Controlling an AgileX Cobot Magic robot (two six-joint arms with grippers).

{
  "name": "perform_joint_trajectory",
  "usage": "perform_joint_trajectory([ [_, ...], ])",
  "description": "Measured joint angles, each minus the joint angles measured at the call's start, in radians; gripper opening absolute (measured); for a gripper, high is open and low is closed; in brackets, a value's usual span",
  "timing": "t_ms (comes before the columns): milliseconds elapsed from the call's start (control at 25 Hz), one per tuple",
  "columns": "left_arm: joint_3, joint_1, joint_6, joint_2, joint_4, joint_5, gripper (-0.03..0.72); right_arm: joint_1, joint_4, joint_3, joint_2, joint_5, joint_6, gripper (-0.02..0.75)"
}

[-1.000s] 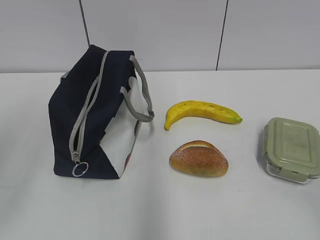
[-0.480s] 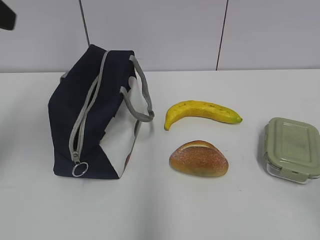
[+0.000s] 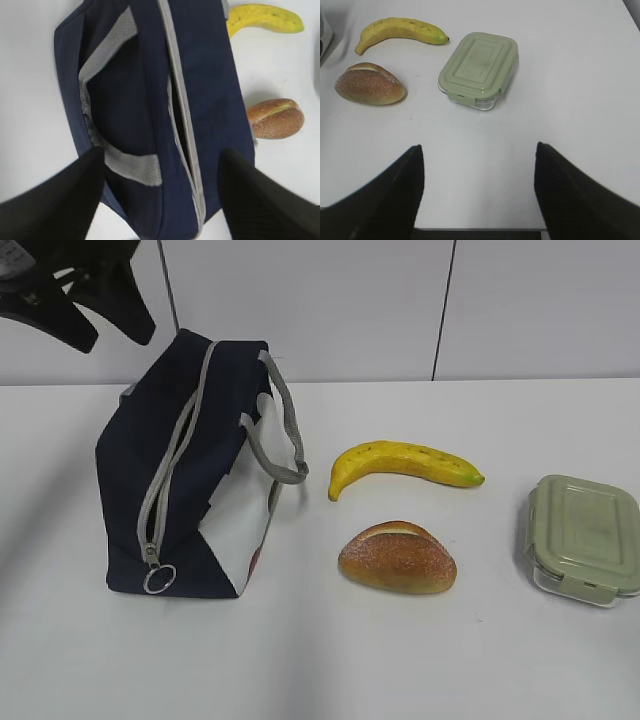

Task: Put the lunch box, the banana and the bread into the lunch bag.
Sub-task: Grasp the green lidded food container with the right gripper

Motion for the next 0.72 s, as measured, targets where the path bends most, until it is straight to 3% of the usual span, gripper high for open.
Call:
perform_joint_trajectory([
  [440,-0.061,-0.014,-0.007,0.17,0.006,0.01,0.45,0.0,0.0,0.0,0.0,0.0,0.0,0.511],
  [720,-0.064,-0.014,-0.007,0.193,0.021,0.006,0.204,0.0,0.0,0.0,0.0,0.0,0.0,0.511],
])
